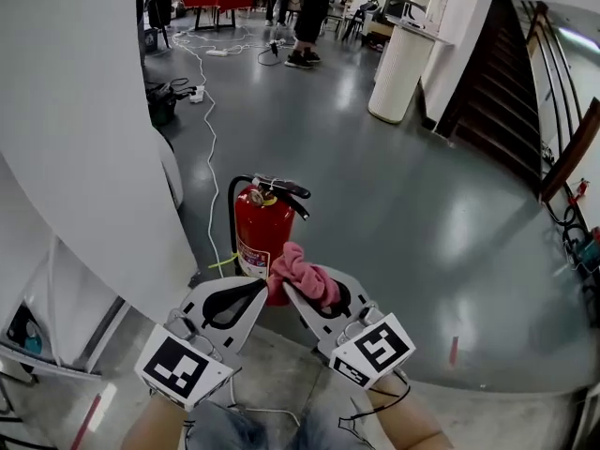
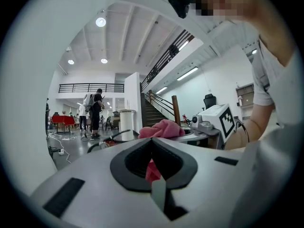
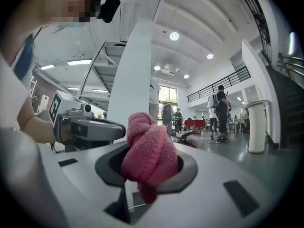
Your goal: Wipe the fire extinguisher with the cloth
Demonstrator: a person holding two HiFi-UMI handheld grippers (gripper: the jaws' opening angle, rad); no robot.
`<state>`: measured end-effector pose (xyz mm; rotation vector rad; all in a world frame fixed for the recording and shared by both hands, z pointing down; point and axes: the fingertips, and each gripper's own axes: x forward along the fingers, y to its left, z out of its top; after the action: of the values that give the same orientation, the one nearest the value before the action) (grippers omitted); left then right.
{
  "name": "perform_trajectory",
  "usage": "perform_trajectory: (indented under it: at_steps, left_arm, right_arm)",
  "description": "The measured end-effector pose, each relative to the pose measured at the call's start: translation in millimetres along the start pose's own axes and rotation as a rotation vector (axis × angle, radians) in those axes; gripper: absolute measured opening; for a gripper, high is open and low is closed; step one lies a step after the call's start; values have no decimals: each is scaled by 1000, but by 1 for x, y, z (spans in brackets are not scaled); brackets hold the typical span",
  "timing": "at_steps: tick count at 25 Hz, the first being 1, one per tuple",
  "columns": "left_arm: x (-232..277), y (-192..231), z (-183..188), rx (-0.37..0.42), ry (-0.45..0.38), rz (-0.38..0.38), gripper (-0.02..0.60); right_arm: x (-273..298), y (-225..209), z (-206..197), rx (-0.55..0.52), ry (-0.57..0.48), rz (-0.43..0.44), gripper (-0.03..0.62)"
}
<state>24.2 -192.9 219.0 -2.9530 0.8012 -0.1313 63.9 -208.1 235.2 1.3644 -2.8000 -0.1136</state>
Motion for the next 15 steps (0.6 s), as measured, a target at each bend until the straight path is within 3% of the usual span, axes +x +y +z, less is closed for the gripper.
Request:
perform_trajectory:
  at_steps: [5, 10, 13, 15]
  left_arm:
    - [10, 9, -94, 41, -30, 18, 9]
    - [6, 9, -158, 63, -7, 76, 9]
    - [5, 7, -172, 28, -11, 91, 9]
    - [2, 5, -172, 28, -10, 91, 9]
  right_arm:
    - [24, -6, -99, -50, -12, 4, 117]
    - [40, -5, -160, -75, -45, 14, 117]
    - [58, -22, -164, -165, -53, -10, 117]
    - [73, -41, -139, -249, -76, -50, 117]
